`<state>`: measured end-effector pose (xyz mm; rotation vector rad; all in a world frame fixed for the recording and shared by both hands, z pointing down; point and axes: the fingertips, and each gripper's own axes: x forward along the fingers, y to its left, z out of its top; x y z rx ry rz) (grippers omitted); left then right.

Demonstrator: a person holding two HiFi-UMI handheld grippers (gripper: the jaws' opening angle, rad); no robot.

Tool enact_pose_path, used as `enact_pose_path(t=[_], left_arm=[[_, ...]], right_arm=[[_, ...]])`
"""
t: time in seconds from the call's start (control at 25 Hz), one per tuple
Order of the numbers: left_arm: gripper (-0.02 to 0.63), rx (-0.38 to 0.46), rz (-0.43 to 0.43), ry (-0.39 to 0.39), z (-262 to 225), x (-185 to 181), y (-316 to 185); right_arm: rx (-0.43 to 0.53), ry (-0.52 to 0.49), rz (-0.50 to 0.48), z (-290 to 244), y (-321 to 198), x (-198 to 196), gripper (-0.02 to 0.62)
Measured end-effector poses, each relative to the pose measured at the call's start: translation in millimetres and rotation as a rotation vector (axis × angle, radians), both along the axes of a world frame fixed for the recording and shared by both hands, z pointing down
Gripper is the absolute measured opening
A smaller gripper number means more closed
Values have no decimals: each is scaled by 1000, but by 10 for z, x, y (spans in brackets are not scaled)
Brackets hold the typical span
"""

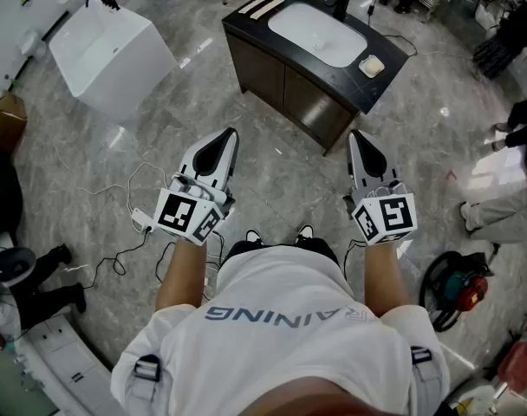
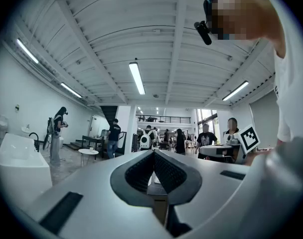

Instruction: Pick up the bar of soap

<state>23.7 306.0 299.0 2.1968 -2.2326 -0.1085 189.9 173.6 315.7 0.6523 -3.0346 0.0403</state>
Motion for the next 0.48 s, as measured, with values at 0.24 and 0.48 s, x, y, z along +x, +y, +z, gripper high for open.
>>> enact_pose_path(t=[0.24,0.48], left_arm=[[5,-2,6,-4,-5,-2,4],[5,-2,12,-2,-7,-19,11]], right_arm=[[7,3,-7,-4,22,-30,11],[1,-22,-13,-38,39,-57,11]])
